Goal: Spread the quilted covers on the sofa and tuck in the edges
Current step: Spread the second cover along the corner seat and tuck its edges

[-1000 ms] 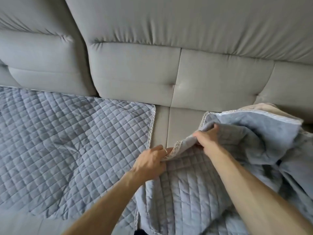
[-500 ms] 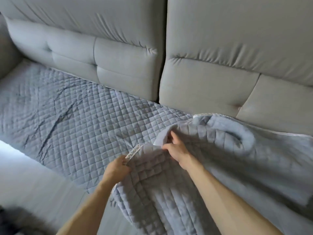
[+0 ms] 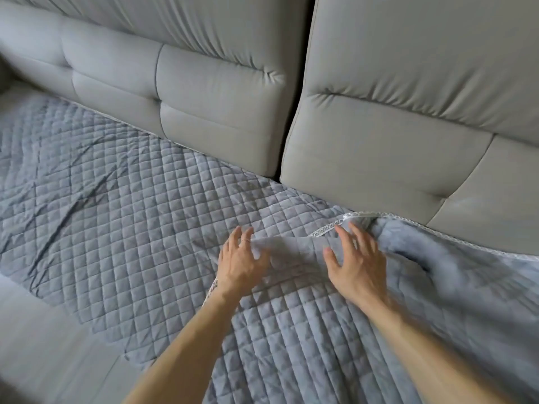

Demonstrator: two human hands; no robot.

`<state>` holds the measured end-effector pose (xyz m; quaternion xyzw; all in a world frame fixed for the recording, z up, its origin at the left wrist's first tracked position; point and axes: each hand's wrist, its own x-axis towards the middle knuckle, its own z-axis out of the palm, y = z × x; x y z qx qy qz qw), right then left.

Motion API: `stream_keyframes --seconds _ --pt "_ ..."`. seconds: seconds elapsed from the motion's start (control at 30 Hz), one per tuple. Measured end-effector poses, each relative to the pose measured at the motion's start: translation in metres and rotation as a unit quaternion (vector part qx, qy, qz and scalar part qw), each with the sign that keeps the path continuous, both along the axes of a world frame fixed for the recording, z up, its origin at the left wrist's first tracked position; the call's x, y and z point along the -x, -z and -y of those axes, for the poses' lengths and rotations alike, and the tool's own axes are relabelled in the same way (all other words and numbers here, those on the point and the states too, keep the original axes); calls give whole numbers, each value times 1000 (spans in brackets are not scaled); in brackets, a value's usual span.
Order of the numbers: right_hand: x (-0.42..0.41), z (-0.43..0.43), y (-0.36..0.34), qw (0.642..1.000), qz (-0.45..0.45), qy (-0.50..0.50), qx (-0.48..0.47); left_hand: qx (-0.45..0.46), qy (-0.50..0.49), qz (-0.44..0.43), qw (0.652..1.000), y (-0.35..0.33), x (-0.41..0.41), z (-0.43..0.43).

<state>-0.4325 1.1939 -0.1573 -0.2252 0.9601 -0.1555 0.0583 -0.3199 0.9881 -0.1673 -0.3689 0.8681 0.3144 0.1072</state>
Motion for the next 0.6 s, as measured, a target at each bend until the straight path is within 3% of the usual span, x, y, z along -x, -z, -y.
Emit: stream_keyframes --seconds 0.07,0.17,0.23,0.3,0.47,0.6 --pt "10 5 0 996 20 -19 -79 -2 24 -13 1000 8 25 5" --pt "10 2 14 969 170 17 -176 -48 44 52 997 24 50 7" --pt "8 -5 21 940 285 93 -161 -62 80 139 985 36 54 4" --pt "9 -9 26 916 343 155 -135 -93 114 191 971 47 50 -3" --pt "31 14 24 919 290 208 -168 -150 102 155 971 58 36 -13" --pt "45 48 26 879 372 293 -58 -144 133 67 978 57 28 -12"
